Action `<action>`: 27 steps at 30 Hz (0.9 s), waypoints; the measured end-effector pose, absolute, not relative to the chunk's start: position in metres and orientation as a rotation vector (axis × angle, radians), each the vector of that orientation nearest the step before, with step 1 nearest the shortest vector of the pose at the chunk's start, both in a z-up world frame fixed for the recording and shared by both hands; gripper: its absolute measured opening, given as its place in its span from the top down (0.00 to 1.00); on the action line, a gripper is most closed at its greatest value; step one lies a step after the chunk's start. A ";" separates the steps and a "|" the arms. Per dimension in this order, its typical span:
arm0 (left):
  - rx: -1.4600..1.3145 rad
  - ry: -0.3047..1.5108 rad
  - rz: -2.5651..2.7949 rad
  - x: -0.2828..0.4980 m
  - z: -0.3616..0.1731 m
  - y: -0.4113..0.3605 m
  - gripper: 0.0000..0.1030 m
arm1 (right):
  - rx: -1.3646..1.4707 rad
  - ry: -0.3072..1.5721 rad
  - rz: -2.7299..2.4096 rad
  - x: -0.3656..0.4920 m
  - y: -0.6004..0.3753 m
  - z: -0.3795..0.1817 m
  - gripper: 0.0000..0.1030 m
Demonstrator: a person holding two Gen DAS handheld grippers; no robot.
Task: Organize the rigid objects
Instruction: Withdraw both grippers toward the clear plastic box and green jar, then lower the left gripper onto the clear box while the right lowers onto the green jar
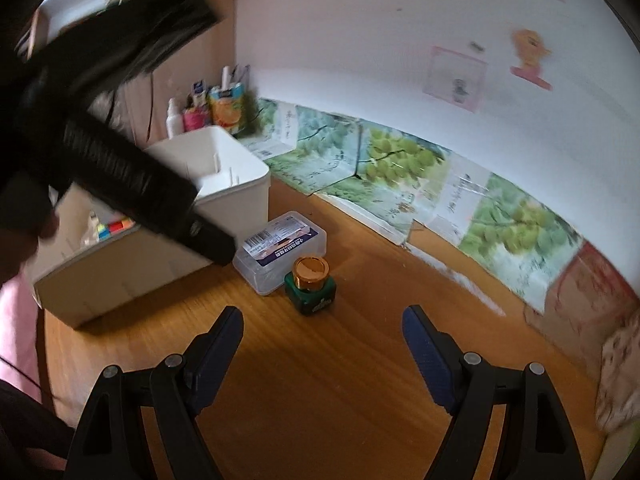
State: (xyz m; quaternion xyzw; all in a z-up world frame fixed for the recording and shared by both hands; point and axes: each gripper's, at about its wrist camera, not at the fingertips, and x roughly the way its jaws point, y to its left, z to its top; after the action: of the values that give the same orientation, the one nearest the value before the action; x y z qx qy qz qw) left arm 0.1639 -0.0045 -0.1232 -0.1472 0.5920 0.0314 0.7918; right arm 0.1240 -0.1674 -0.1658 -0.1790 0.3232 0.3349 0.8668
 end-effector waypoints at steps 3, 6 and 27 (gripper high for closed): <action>-0.310 1.305 0.040 0.178 -0.116 -0.002 0.17 | -0.382 0.690 0.733 0.135 -0.156 -0.176 0.20; -0.286 1.339 0.013 0.191 -0.110 -0.001 0.17 | -0.407 0.701 0.747 0.142 -0.143 -0.187 0.20; 0.389 1.387 -0.214 0.250 -0.080 -0.031 0.17 | -0.348 0.789 0.706 0.177 -0.101 -0.225 0.29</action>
State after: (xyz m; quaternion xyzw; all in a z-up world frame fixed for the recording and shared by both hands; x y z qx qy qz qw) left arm 0.2504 -0.0311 -0.0795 0.1776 0.6340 -0.0978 0.7463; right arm 0.1772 -0.1008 -0.2247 -0.1653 0.3746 0.3350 0.8486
